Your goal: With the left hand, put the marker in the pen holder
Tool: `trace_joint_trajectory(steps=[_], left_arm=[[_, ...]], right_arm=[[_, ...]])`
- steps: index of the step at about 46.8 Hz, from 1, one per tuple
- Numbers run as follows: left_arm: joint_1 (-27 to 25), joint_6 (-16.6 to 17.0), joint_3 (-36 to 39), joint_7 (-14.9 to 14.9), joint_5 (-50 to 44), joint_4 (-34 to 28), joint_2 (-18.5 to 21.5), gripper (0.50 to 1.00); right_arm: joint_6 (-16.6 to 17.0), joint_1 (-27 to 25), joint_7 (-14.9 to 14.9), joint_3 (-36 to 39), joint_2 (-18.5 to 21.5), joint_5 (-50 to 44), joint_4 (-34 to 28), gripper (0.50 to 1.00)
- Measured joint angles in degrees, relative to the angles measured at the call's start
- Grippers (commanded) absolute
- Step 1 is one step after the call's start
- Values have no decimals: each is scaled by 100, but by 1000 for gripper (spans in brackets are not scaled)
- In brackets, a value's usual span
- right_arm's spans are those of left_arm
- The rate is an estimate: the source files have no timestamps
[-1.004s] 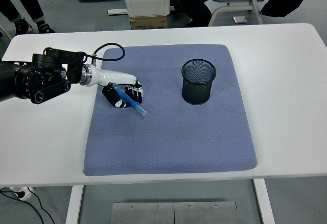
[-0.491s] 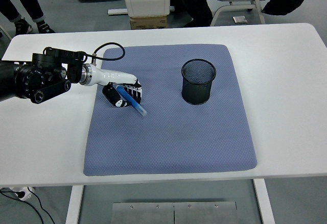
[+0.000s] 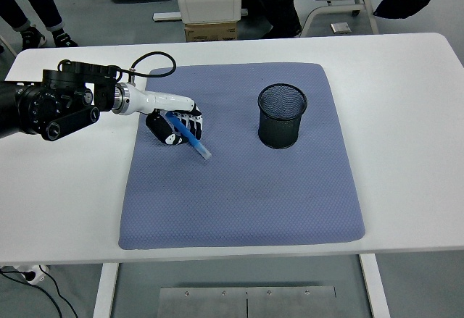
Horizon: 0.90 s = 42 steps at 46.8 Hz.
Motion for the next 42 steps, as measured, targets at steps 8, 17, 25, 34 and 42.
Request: trace_joint_trajectory(steps=[8, 17, 25, 34, 42], left_arm=[[-28, 1, -126, 0, -102, 3, 21, 500], [-111, 1, -145, 0, -443, 1, 30, 500], [-169, 1, -157, -8, -663, -2, 47, 500], [-320, -45, -292, -10, -731, -5, 47, 500], [-563, -115, -475, -10, -737, -7, 55, 500]], right_arm=[[-1, -2, 0, 0, 0, 0, 0, 1000], [-2, -1, 0, 0, 0, 0, 0, 1000], [-2, 0, 0, 0, 0, -1, 0, 1000], [-2, -1, 0, -1, 0, 0, 0, 1000], [-2, -1, 0, -1, 0, 0, 0, 1000]])
